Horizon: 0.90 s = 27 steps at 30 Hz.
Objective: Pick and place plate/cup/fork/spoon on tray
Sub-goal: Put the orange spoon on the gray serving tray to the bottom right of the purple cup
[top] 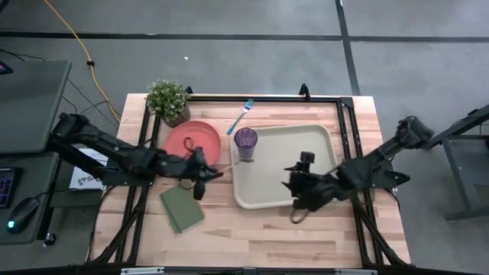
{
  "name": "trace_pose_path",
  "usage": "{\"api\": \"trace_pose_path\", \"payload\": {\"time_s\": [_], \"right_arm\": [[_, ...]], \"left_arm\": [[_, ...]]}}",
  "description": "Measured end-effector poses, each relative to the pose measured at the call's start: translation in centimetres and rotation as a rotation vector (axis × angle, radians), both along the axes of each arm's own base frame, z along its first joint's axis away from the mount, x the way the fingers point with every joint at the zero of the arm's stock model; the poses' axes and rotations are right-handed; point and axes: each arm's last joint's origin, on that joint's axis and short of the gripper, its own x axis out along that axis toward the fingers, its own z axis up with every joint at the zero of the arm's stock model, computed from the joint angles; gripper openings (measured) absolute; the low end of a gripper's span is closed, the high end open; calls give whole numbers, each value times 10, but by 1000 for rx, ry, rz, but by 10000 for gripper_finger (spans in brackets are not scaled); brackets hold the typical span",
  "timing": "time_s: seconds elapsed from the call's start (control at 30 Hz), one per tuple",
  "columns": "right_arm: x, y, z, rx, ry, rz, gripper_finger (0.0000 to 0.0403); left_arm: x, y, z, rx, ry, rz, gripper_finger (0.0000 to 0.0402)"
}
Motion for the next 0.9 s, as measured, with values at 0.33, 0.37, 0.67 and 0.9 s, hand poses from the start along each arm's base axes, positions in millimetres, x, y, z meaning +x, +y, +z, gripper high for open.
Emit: {"api": "trace_pose_path", "payload": {"time_s": [0.33,0.37,0.67,0.9], "right_arm": [[-4,-17,-50,36,-844,137,204],[-4,-20,-51,13,-881,130,204],[26,-33,-52,-63,-935,189,204],[25,-35,-53,-86,-924,125,204]], "left_arm": [[6,-2,-26,-3,-417,58,0],[13,-3,-27,-6,-432,56,0],[70,-3,-48,-24,-364,25,0],[85,-5,-51,-2,-368,26,0]]}}
